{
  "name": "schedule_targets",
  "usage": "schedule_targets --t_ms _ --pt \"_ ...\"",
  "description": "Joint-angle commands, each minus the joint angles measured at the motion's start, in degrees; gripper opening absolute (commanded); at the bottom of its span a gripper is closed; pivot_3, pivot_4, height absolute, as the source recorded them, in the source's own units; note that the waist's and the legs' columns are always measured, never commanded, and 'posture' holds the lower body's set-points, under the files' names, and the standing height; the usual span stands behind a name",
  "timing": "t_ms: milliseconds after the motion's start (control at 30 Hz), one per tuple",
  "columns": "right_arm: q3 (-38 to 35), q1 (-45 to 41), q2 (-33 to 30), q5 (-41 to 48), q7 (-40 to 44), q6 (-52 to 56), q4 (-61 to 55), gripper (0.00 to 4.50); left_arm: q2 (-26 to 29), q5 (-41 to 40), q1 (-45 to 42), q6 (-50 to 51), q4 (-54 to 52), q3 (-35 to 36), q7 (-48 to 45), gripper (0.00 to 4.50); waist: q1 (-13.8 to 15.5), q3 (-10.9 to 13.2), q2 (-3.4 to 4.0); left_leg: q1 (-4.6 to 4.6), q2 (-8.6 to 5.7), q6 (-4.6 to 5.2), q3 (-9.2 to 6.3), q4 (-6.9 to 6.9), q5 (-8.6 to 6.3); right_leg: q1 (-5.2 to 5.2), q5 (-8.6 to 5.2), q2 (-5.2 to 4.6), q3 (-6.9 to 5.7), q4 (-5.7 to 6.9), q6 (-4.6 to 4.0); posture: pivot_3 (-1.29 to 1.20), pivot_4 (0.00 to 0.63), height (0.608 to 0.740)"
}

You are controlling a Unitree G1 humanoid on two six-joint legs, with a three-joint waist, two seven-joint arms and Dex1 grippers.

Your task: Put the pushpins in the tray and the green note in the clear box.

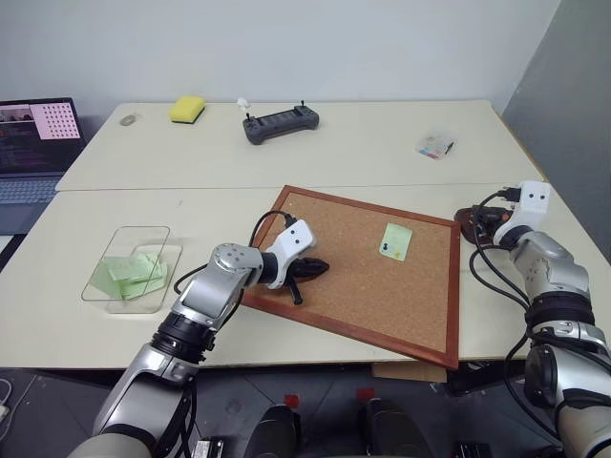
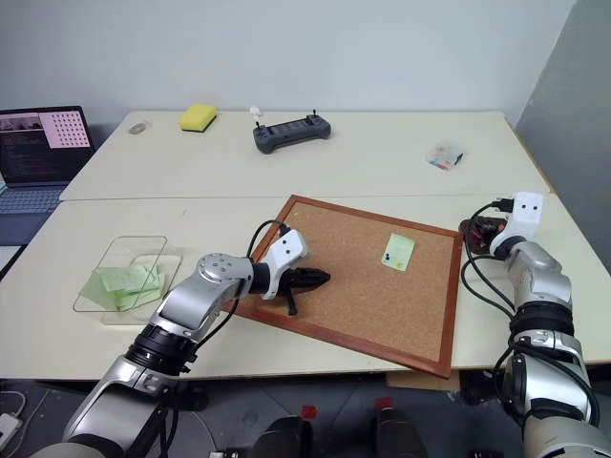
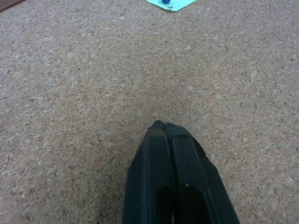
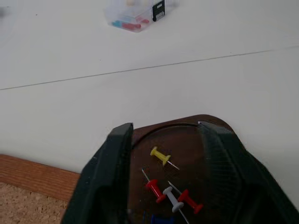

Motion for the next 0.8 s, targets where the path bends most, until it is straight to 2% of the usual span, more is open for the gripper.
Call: schedule_targets --t_ms 33,100,167,233,400,567,800 --pt "-0.7 -1.1 -1.4 0.0 0.4 -2.2 -1.6 3.18 1.0 2.3 1.3 1.7 1.5 -0.9 0.8 0.00 -0.1 0.0 0.00 0.00 0.00 0.00 0.00 0.00 0.00 0.00 0.00 0.00 0.00 0.00 0.00 0.00 0.150 0.740" --pt "-0.5 -0.4 -1.3 0.6 1.9 -2.2 -4.0 3.57 0.9 2.3 1.4 1.8 1.3 -0.9 0.8 0.00 -0.1 0.0 0.00 0.00 0.00 0.00 0.00 0.00 0.00 0.00 0.00 0.00 0.01 0.00 0.00 0.00 0.150 0.740" --pt "1.0 1.4 -1.3 2.4 8.0 -1.0 -9.0 3.95 0.9 2.3 1.3 1.8 1.3 -1.0 0.8 0.00 -0.1 0.0 0.00 0.00 0.01 0.00 0.00 0.00 0.00 0.00 0.00 0.00 0.00 0.00 0.00 0.00 0.150 0.740" --pt "5.7 6.7 -2.4 3.5 18.6 -0.9 -17.9 3.95 0.8 2.4 1.2 1.7 1.5 -1.0 0.8 0.00 -0.1 0.0 0.00 -0.02 0.01 0.00 -0.03 -0.01 0.00 -0.01 0.00 0.01 -0.02 -0.02 0.01 0.00 0.150 0.740" --pt "10.5 15.1 -4.1 6.9 31.3 0.5 -30.7 3.95 0.6 2.4 0.8 1.4 1.9 -1.1 0.7 0.00 0.0 0.0 0.00 -0.04 0.02 0.00 -0.14 -0.02 0.00 0.02 -0.01 0.02 -0.12 -0.04 0.02 0.00 0.150 0.740" --pt "15.0 20.3 -3.9 7.0 37.7 -0.7 -36.5 3.95 0.3 2.5 0.4 1.3 1.9 -1.3 0.8 0.00 0.2 0.0 -0.04 -0.03 0.02 0.00 -0.14 0.01 0.00 0.03 -0.02 0.00 -0.11 -0.06 0.06 0.00 0.150 0.740" --pt "18.2 17.9 -0.5 3.2 36.1 -4.7 -30.4 3.95 0.6 2.4 0.7 1.5 1.3 -1.3 0.6 0.00 0.2 0.0 -0.05 -0.01 0.03 -0.01 -0.13 0.00 0.00 0.03 -0.05 0.01 -0.10 -0.07 0.09 0.00 0.150 0.740"
